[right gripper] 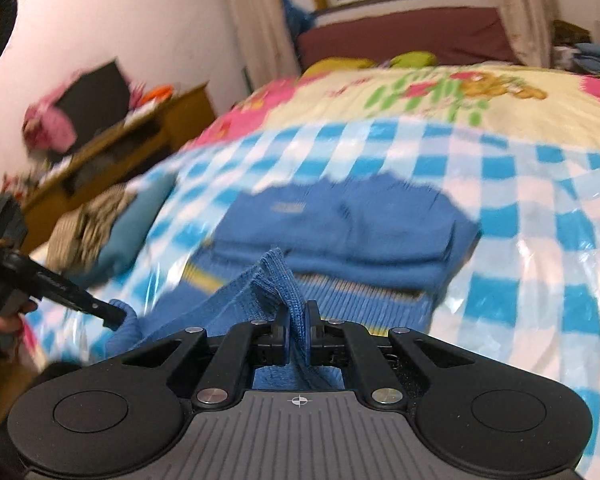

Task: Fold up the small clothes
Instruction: 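Carry the hem over onto the collar with both grippers and open them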

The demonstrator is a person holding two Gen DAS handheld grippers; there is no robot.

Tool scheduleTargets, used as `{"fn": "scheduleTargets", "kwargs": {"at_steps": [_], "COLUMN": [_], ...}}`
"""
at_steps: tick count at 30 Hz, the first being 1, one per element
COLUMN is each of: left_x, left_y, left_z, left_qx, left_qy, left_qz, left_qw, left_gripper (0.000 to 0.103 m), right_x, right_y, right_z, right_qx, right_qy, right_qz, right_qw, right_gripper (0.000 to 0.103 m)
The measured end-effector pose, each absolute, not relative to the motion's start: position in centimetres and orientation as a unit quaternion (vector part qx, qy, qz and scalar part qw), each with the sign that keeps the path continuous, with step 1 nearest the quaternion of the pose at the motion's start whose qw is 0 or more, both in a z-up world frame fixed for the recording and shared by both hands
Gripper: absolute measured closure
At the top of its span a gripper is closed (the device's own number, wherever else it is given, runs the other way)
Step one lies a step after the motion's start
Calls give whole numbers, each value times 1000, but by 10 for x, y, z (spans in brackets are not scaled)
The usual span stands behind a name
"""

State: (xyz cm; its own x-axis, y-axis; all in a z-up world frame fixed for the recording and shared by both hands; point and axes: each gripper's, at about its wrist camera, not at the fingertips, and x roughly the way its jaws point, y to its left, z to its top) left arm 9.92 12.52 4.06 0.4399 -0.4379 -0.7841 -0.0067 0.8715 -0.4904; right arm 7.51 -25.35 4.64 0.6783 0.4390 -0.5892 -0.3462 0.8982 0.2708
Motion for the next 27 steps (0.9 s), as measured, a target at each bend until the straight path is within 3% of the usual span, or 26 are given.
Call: {"fn": "scheduleTargets", "kwargs": {"at_steps": [8,15,21,23,27], "left_x": [197,273,289,288,286], "left_y": [127,106,106,109,116], "left_z": [70,23,6,11,22], "left_qx": [-209,-192,-228,-241,-237], "left_qy": [434,462,458,447,429], "left_qz": [-134,-104,-74,-78,-63], "left_qw": [866,860,856,858,869], "left_gripper": [92,91,90,87,66], "right_x": [147,219,233,230,228], "right_y": [-285,-287,-283,-285,-291], "right_z": [53,0,-32,-31,-28], "right_qx": [122,136,140,138,147], "right_qy": [282,317,349,346,343], "right_qz": [131,53,26,25,16], "right_qw": [943,937,926,928,928], "right_gripper": [99,99,95,95,95]}}
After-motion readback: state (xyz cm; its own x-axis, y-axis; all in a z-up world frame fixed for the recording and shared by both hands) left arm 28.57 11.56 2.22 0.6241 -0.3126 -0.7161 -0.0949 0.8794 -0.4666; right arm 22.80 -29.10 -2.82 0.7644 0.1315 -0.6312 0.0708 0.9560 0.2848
